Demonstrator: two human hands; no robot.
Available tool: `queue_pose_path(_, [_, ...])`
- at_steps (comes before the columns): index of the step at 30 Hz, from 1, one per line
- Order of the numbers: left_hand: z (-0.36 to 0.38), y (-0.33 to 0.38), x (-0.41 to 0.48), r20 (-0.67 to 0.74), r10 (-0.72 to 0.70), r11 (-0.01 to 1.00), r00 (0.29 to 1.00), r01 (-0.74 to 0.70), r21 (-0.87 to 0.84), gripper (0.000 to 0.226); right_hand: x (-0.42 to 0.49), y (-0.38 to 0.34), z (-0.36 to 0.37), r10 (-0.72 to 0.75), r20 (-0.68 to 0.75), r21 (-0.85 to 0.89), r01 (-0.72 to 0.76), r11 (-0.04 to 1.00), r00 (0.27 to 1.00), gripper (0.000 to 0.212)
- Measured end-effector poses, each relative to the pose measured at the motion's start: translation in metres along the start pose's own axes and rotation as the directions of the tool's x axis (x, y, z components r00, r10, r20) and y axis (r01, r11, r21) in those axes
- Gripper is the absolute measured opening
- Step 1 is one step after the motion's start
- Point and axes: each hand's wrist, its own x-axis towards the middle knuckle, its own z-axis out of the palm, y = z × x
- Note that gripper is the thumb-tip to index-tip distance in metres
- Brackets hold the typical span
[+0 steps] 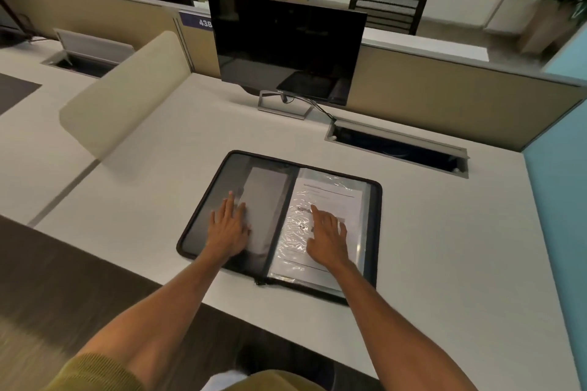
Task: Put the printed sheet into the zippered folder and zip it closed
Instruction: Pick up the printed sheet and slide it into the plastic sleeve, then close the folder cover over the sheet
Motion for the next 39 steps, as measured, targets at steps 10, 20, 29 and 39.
queue_pose_path(10, [0.007, -0.089, -0.002, -0.092, -0.191, 0.935, 0.977, 0.152, -0.320, 0.039, 0.007, -0.070, 0.040, 0.011, -0.042, -0.056, -0.014, 0.998, 0.999, 0.077])
queue_pose_path(20, [-0.012, -0.115, 0.006, -0.141, -0.306, 0.750, 0.942, 0.147, -0.645, 0.043, 0.004, -0.082, 0.044, 0.060, 0.036, -0.064, -0.057, 0.996, 0.998, 0.066])
queue_pose_path(29, [-0.067, -0.125, 0.015, -0.164, -0.283, 0.408, 0.945, -0.036, -0.912, 0.025, 0.000, -0.085, 0.025, 0.093, 0.008, 0.062, -0.093, 0.994, 0.996, 0.057])
queue_pose_path(39, [-0.089, -0.017, 0.007, -0.332, 0.019, 0.222, 0.943, -0.328, -0.918, 0.031, 0.003, -0.081, -0.037, 0.096, -0.235, 0.691, 0.098, 0.716, 0.967, 0.024])
